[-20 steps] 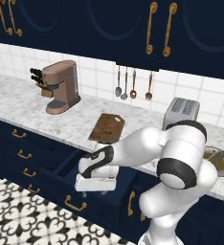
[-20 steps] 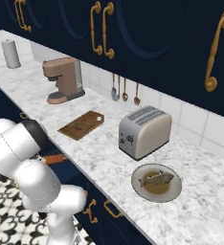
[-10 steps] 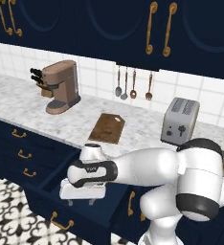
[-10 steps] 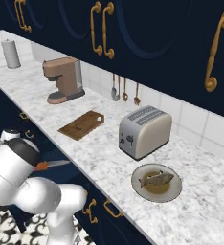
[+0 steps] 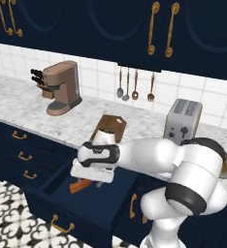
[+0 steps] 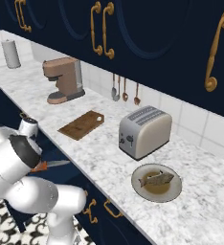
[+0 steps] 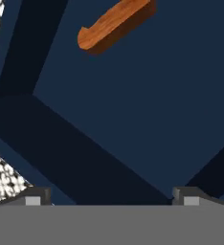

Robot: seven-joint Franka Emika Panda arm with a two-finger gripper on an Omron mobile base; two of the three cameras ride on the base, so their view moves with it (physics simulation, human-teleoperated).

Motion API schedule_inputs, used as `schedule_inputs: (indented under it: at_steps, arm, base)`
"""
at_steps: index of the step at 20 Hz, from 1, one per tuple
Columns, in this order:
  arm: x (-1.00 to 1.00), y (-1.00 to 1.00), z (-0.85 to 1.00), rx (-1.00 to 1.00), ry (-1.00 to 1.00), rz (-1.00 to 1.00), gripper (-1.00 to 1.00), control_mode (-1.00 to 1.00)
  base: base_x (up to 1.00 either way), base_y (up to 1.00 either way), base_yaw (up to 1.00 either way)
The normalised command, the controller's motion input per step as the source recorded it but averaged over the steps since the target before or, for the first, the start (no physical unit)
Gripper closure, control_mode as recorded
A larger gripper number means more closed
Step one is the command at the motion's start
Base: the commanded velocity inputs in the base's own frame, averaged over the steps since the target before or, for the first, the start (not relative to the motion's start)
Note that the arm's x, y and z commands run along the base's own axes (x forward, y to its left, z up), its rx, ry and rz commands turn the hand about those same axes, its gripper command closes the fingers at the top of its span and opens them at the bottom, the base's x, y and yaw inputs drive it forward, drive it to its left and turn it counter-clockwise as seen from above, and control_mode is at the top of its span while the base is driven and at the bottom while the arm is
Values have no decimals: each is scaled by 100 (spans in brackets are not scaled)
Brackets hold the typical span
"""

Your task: Pick up the knife from the drawer and place it on the cutting board. Then place the meat from the plate to the cutting board.

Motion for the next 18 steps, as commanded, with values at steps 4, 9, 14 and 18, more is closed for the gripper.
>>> schedule_inputs:
  at_steps: [4,9,14,18]
  arm:
    - [90,17,-41,-10,5,-19,-100,-100]
    - [19,15,-53,-9,0,-10,-100,-100]
    - [0,21,-41,-3,0,0,-100,-100]
    - [6,9,-33,-1,0,-2,-100,-100]
  base:
    - [0,0,0]
    - [0,0,0]
    - [0,0,0]
    - [0,0,0]
